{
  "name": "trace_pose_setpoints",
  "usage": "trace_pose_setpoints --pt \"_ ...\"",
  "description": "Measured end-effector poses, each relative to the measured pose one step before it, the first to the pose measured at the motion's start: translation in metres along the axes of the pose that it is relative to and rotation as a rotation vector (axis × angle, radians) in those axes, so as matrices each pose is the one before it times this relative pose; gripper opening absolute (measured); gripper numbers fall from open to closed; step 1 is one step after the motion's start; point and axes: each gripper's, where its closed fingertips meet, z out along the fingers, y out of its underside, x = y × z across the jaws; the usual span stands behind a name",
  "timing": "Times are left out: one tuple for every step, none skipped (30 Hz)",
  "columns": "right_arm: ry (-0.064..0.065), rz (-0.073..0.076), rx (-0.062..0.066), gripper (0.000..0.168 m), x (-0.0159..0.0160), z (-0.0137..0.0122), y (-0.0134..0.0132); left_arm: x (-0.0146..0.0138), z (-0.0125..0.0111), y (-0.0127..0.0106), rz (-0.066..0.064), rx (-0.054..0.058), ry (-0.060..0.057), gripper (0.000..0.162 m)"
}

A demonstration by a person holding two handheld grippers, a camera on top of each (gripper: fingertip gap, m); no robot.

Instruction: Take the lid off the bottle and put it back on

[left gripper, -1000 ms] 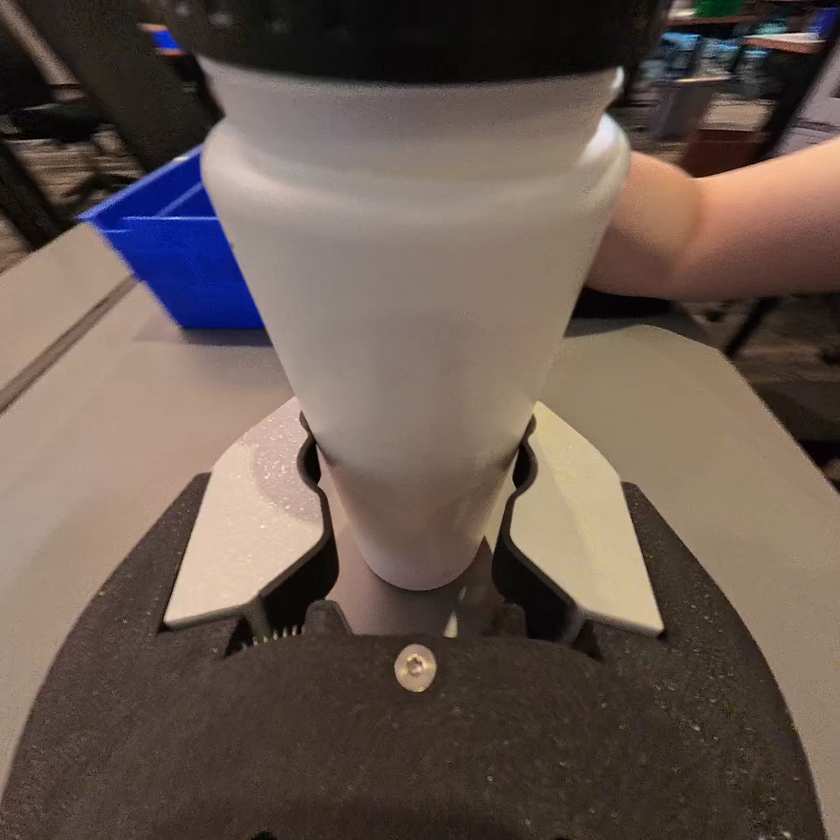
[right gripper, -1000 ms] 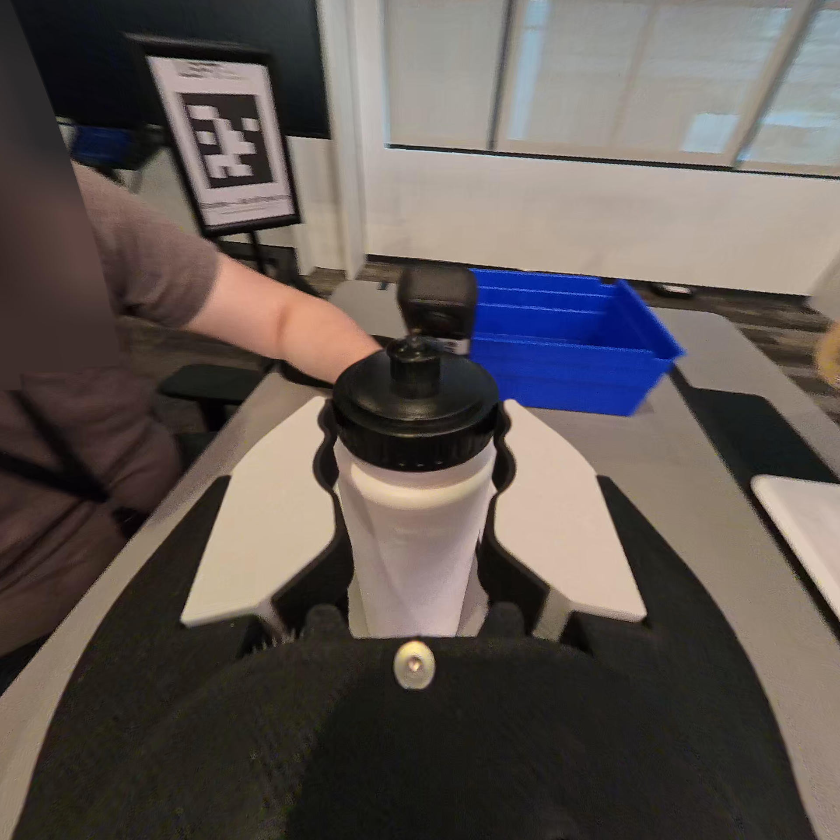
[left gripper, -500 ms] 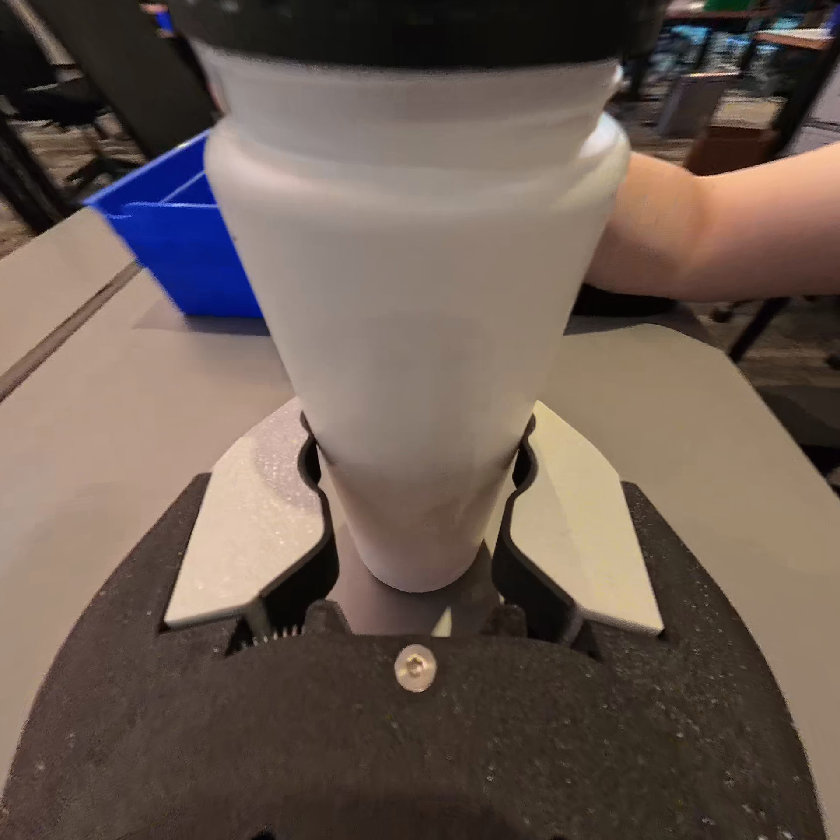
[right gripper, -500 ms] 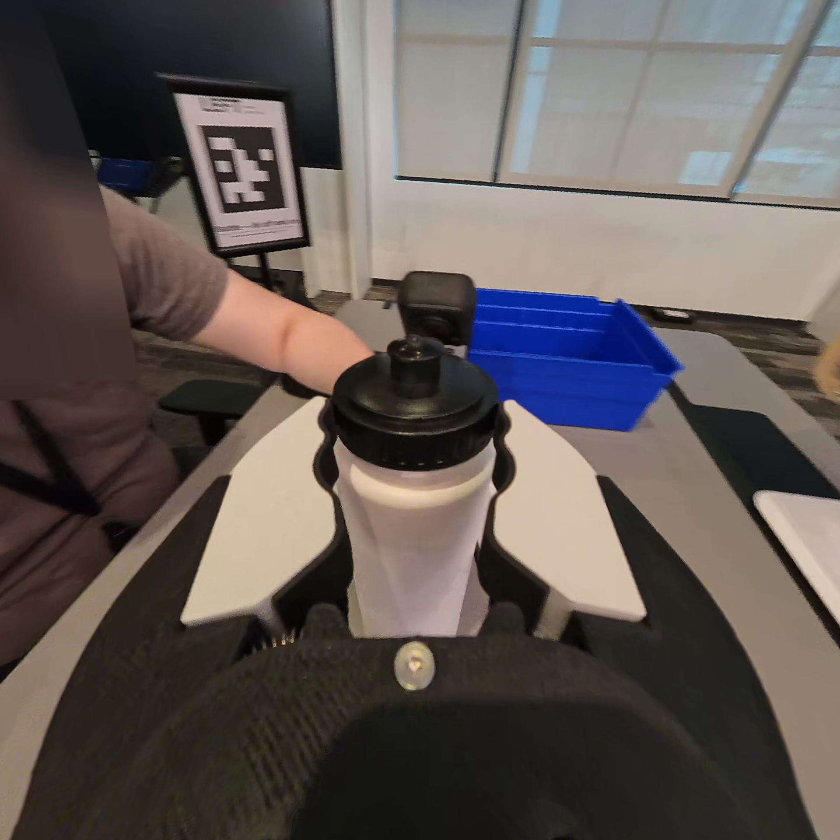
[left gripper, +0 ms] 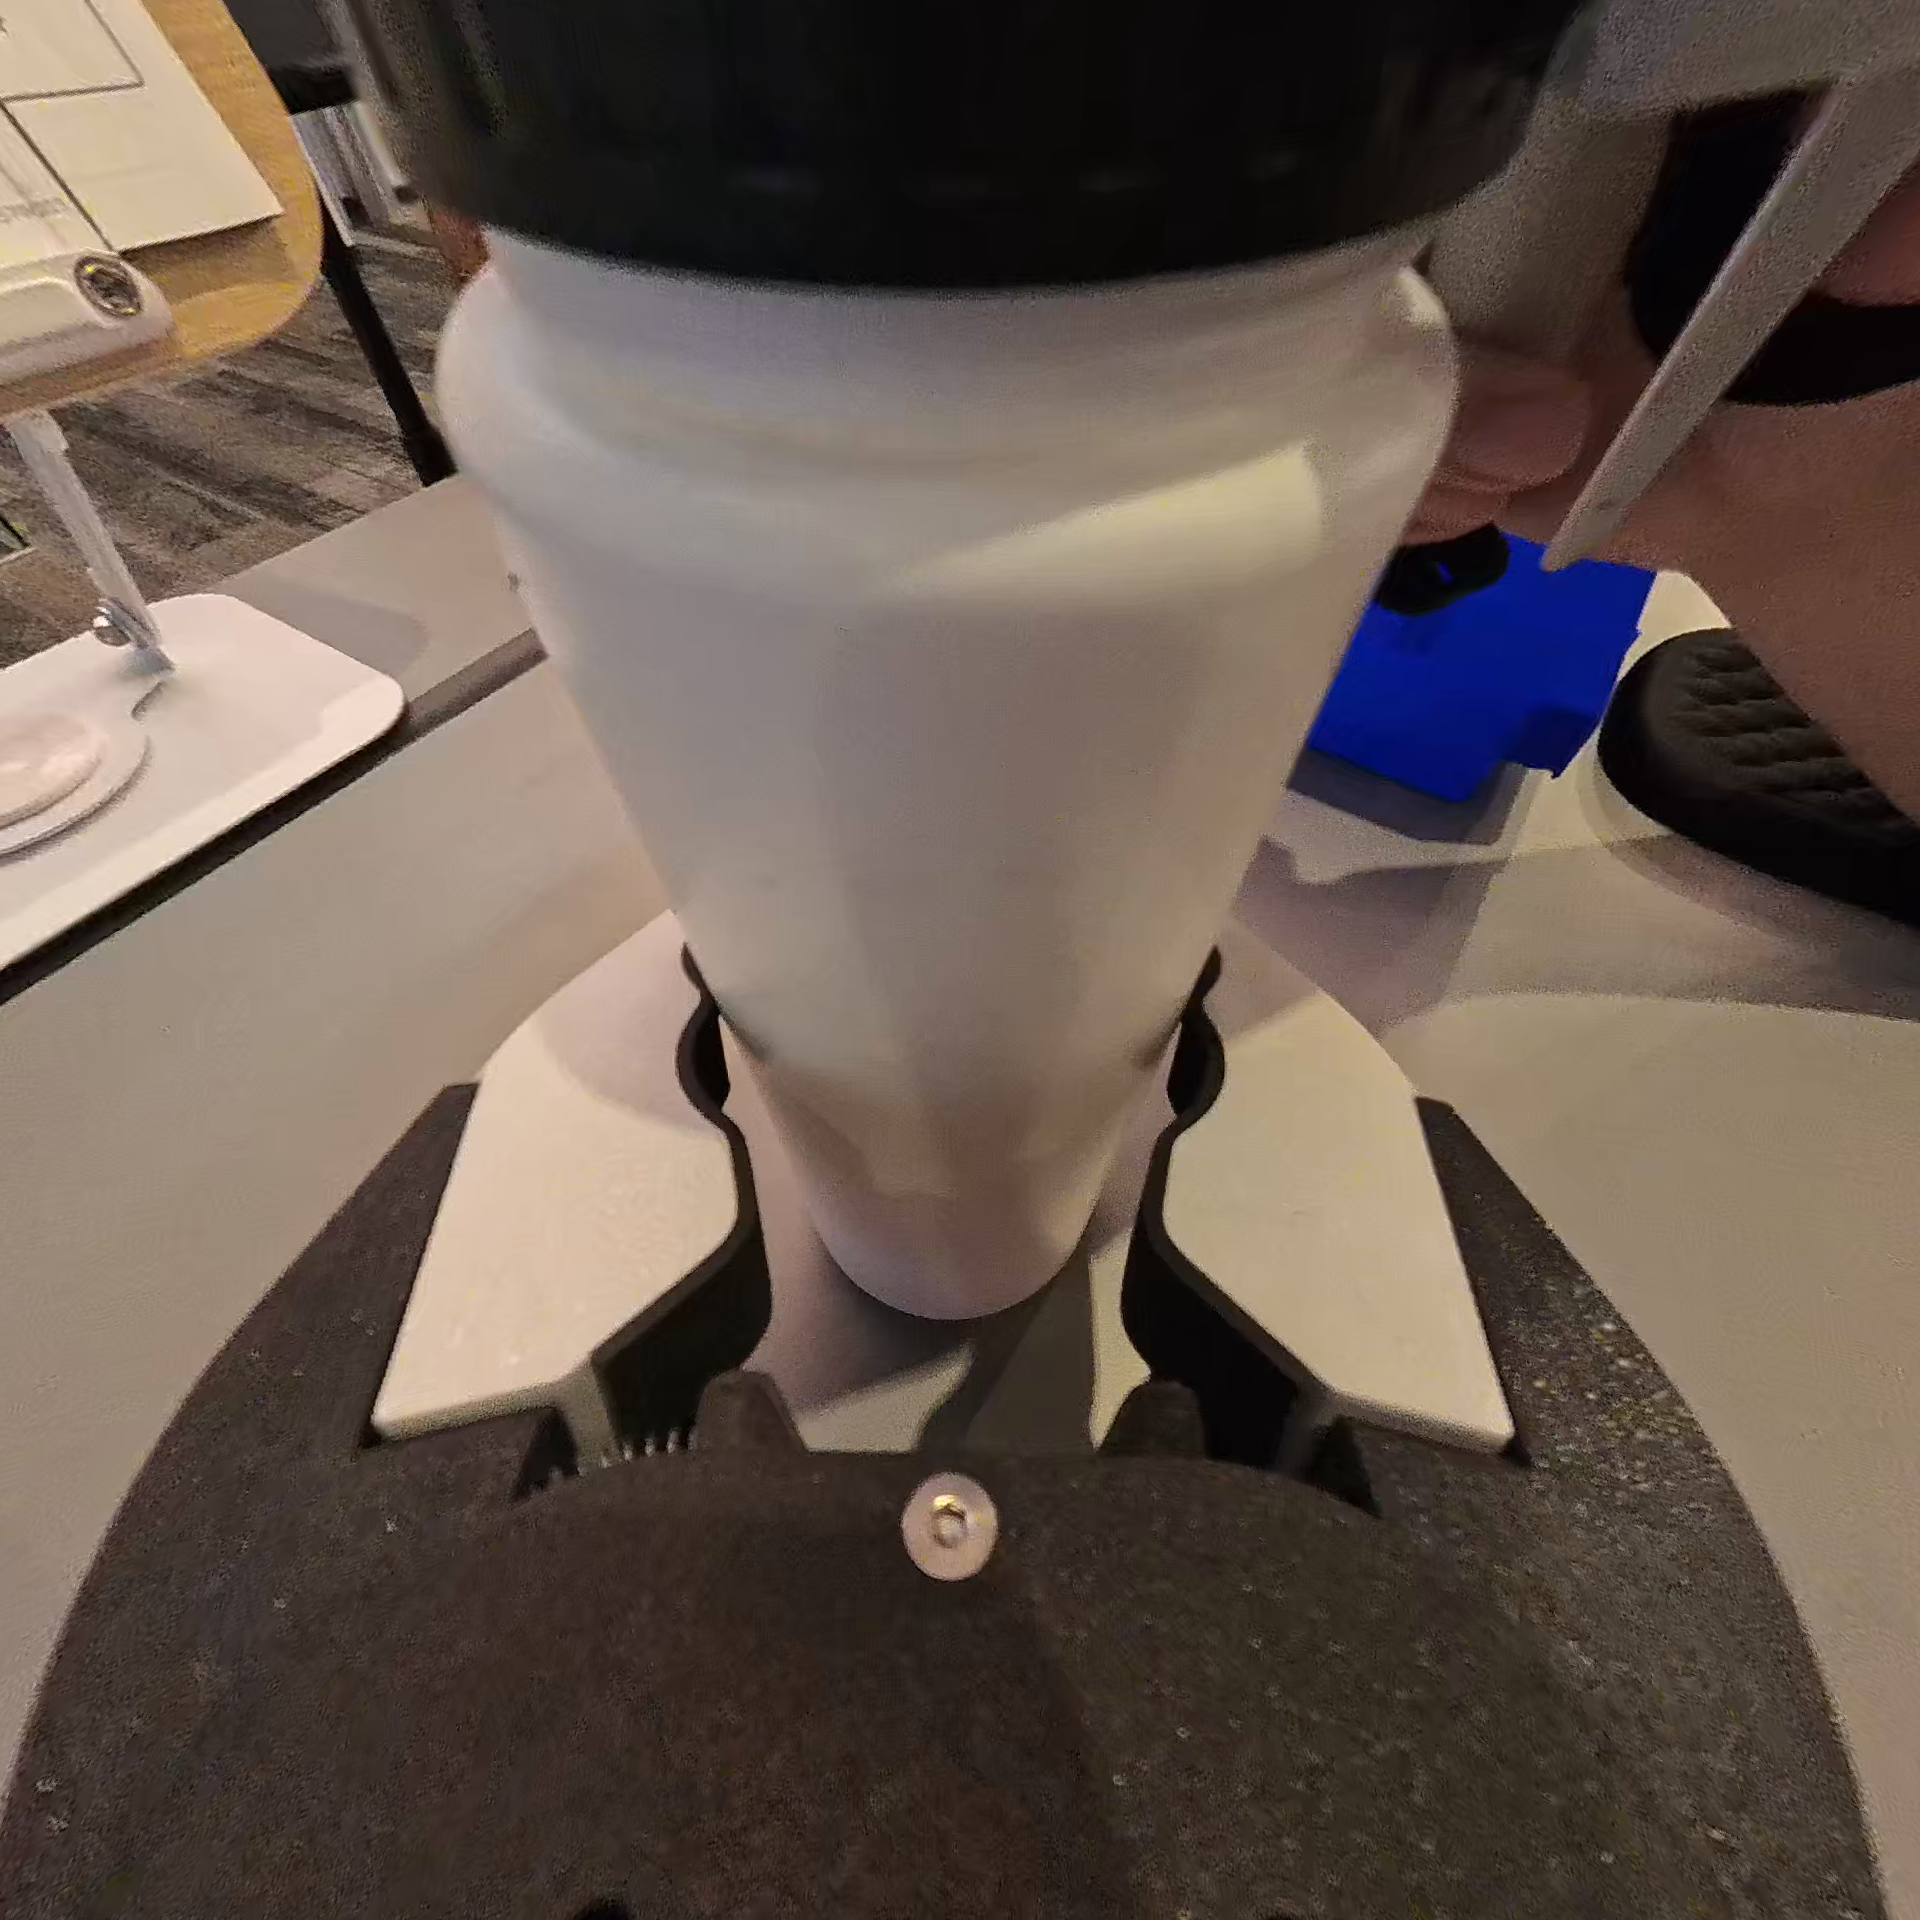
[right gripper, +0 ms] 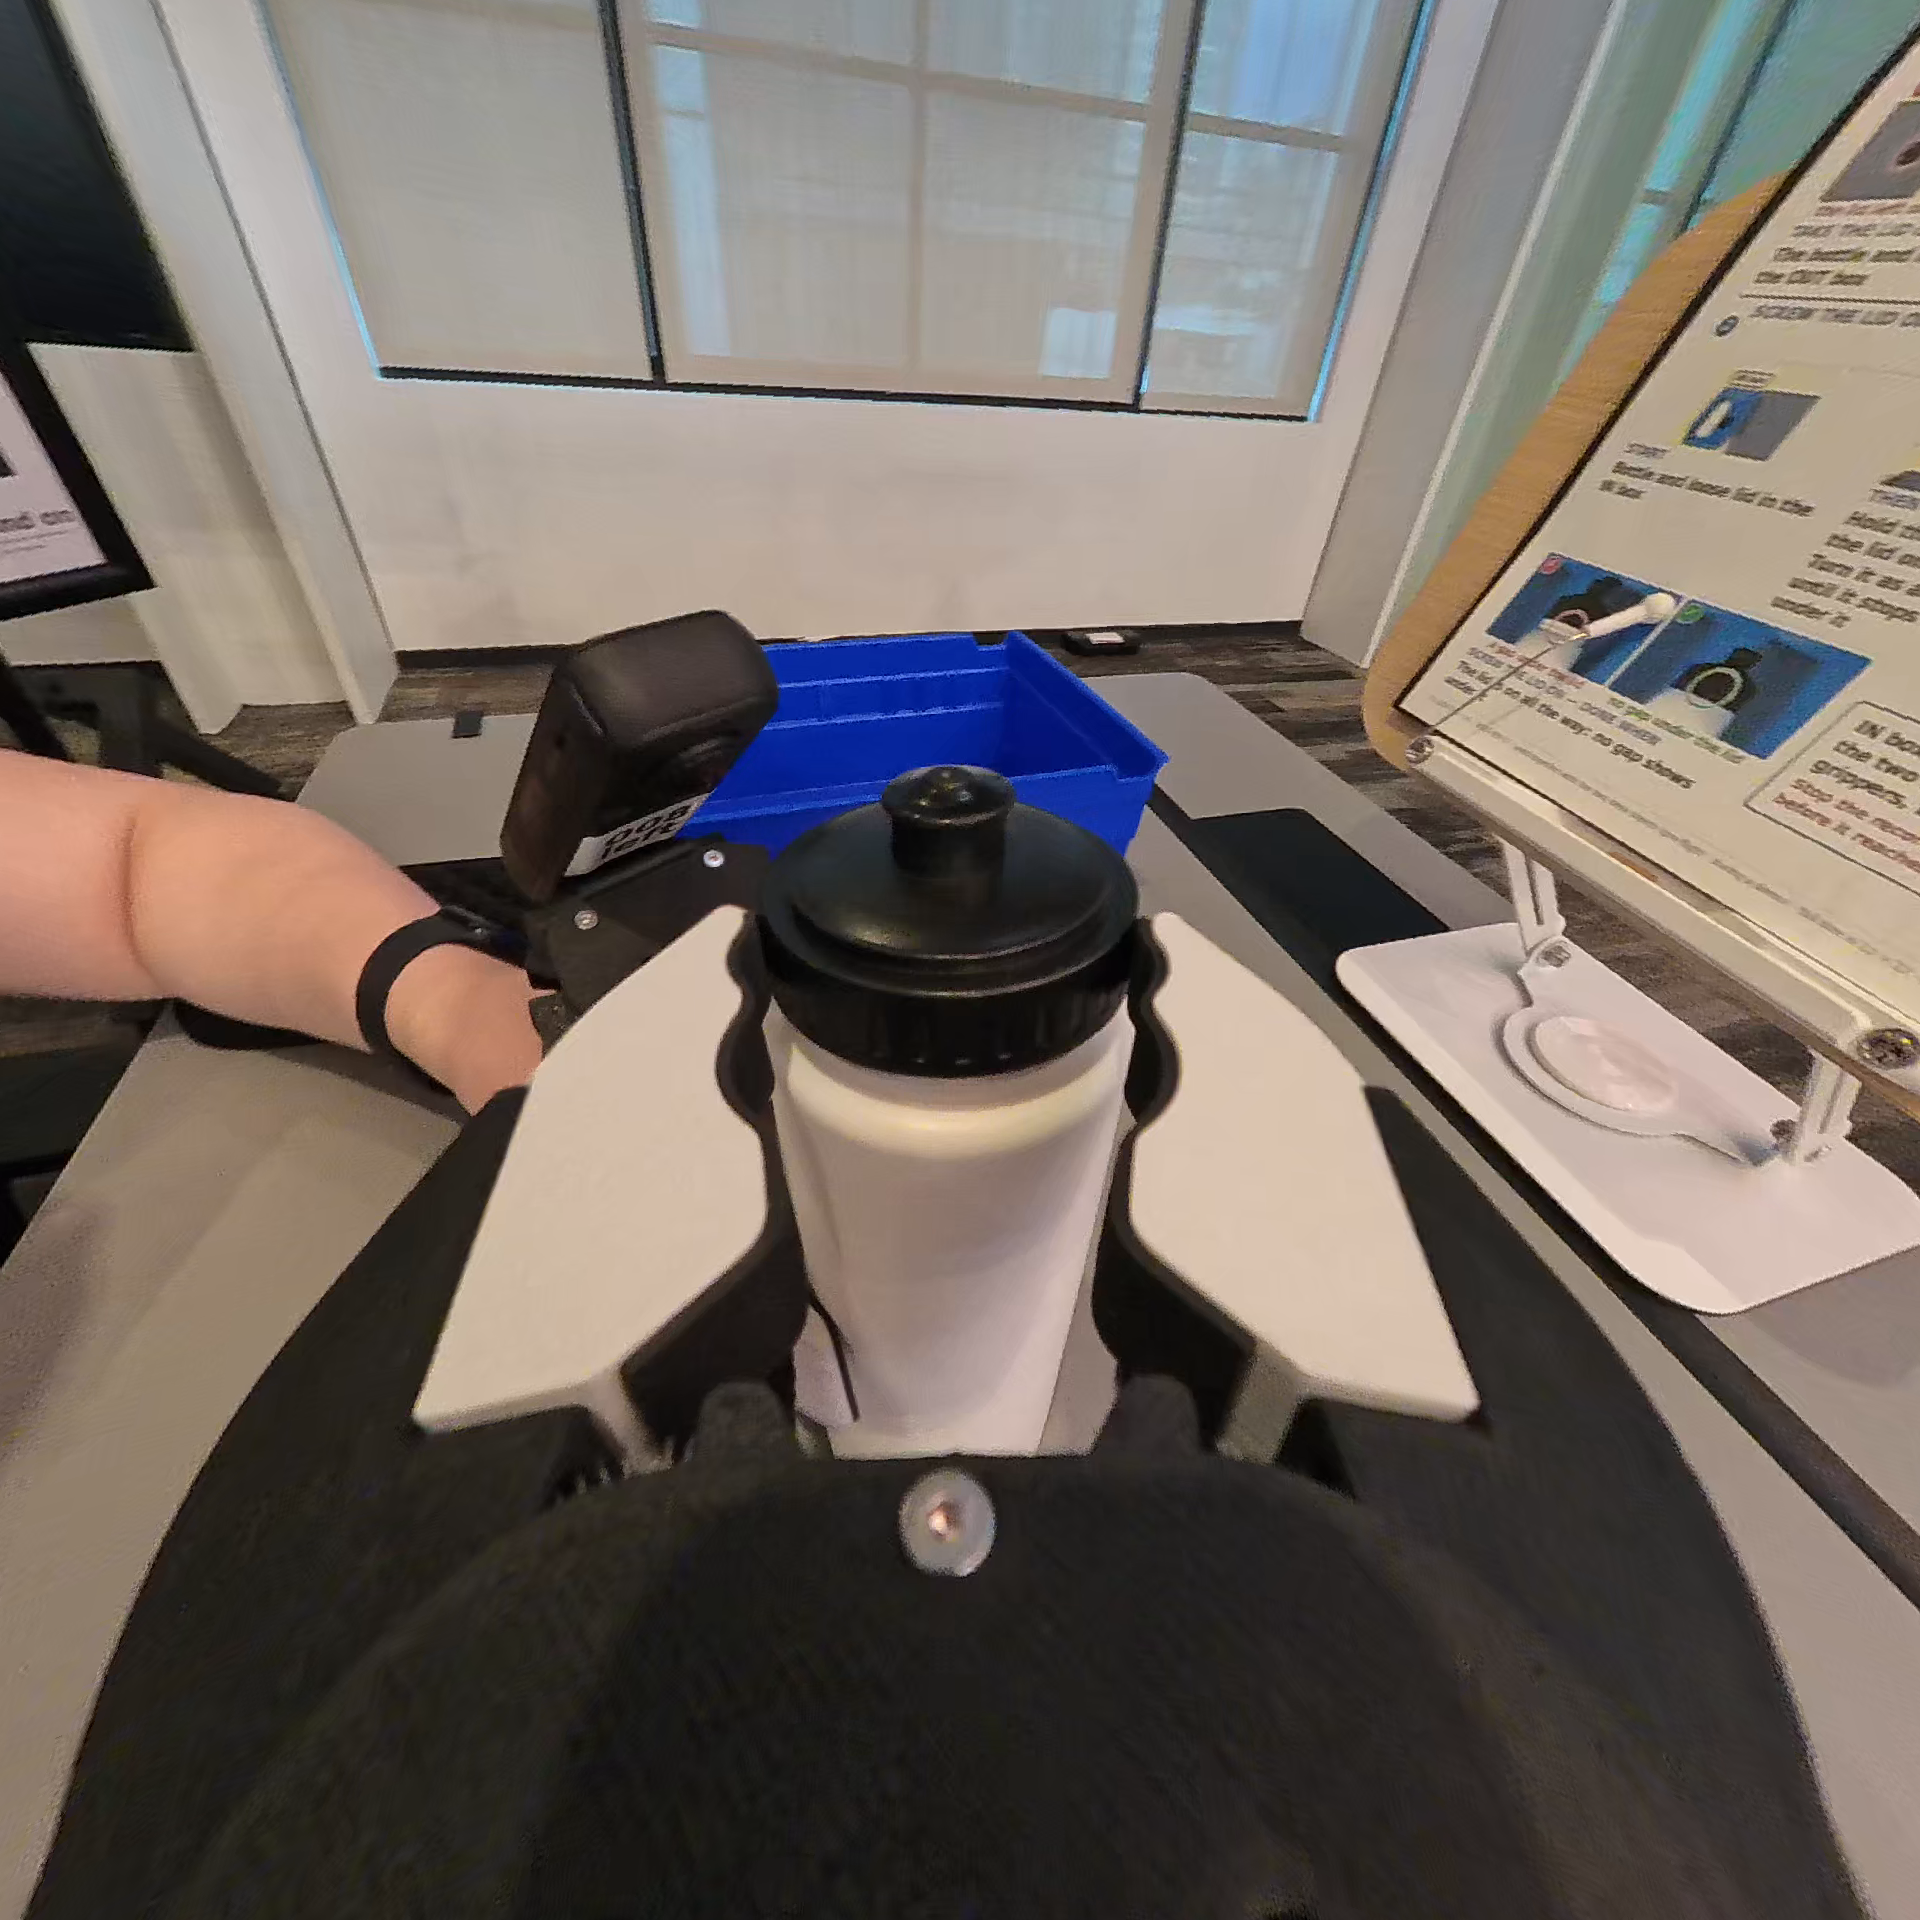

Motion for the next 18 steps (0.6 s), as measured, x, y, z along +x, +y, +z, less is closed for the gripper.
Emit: trace_pose_setpoints --pt "0.0042 0.0094 0.0020 0.068 0.00032 0.00039 -0.00005 -0.00049 -0.00013 -0.00023 -0.0006 0.0060 0.0015 0.085" --pt "0.0006 0.0084 -0.0012 0.069 0.00077 -0.00025 0.00014 0.00003 0.00021 -0.00061 0.0057 0.0156 0.0101 0.085" --pt "0.0026 0.0152 -0.0027 0.069 0.00213 -0.00084 0.00033 0.00005 0.00057 -0.00054 0.0127 0.0204 0.0128 0.085" --pt "0.0061 0.0284 -0.0002 0.069 0.00346 -0.00114 0.00025 0.00004 0.00139 0.00085 0.0140 0.0154 0.0112 0.086" --pt "0.0040 0.0336 0.0066 0.069 0.00365 -0.00115 -0.00004 0.00069 0.00279 0.00411 0.0099 0.0013 0.0106 0.089" --pt "-0.0032 0.0376 0.0112 0.068 0.00282 -0.00077 -0.00018 0.00070 0.00455 0.00879 -0.0089 -0.0261 0.0052 0.097" --pt "0.0007 0.0367 0.0121 0.069 0.00287 -0.00058 -0.00039 0.00152 0.00547 0.00977 -0.0199 -0.0382 0.0086 0.106" --pt "0.0111 0.0255 0.0111 0.069 0.00355 -0.00072 -0.00087 0.00267 0.00529 0.00709 -0.0112 -0.0306 0.0148 0.109" --pt "0.0088 0.0181 0.0049 0.068 0.00255 -0.00079 -0.00073 -0.00158 0.00353 0.00253 -0.0010 -0.0101 -0.0129 0.109" --pt "0.0057 0.0141 0.0012 0.068 0.00185 -0.00079 -0.00074 -0.00080 0.00128 -0.00114 0.0060 0.0047 -0.0025 0.097" --pt "0.0100 0.0132 0.0004 0.068 0.00275 -0.00106 -0.00070 0.00153 0.00154 -0.00285 -0.0065 0.0130 0.0203 0.094" --pt "0.0117 0.0148 0.0011 0.068 0.00326 -0.00138 -0.00057 0.00181 0.00207 -0.00073 -0.0183 -0.0022 0.0231 0.093" --pt "0.0087 0.0210 0.0037 0.068 0.00347 -0.00153 -0.00083 0.00352 0.00114 -0.00091 -0.0190 -0.0106 0.0329 0.092" --pt "0.0013 0.0286 0.0068 0.068 0.00290 -0.00191 -0.00129 0.00572 0.00017 -0.00062 -0.0309 -0.0206 0.0531 0.091" --pt "-0.0140 0.0373 0.0086 0.067 0.00140 -0.00202 -0.00200 0.00697 -0.00080 -0.00117 -0.0314 -0.0201 0.0612 0.091" --pt "-0.0251 0.0414 0.0052 0.066 0.00015 -0.00218 -0.00191 0.00676 -0.00130 -0.00064 -0.0245 -0.0186 0.0524 0.090" --pt "-0.0249 0.0380 0.0015 0.065 -0.00024 -0.00224 -0.00161 0.00558 -0.00163 -0.00017 -0.0174 -0.0148 0.0328 0.090" --pt "-0.0260 0.0316 0.0004 0.065 -0.00098 -0.00209 -0.00175 0.00390 -0.00154 -0.00012 -0.0082 -0.0054 0.0158 0.090"
